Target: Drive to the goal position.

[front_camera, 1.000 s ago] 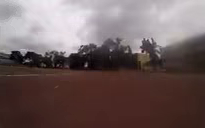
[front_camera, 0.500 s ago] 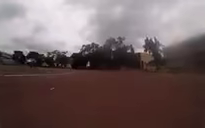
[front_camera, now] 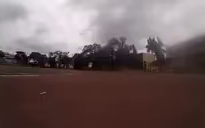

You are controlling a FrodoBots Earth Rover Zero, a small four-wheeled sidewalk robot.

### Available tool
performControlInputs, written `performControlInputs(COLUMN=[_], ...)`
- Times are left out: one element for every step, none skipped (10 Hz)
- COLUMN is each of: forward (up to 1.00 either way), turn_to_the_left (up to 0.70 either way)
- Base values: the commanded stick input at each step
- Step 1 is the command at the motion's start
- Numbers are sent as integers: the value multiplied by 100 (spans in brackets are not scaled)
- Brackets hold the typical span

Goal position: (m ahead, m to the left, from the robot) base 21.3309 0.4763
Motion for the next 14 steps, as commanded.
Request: performControlInputs(forward=[100,100,100,100,100,100,100,100,100,100,100,100,100,100], turn_to_the_left=[0,0,0,0,0,0,0,0,0,0,0,0,0,0])
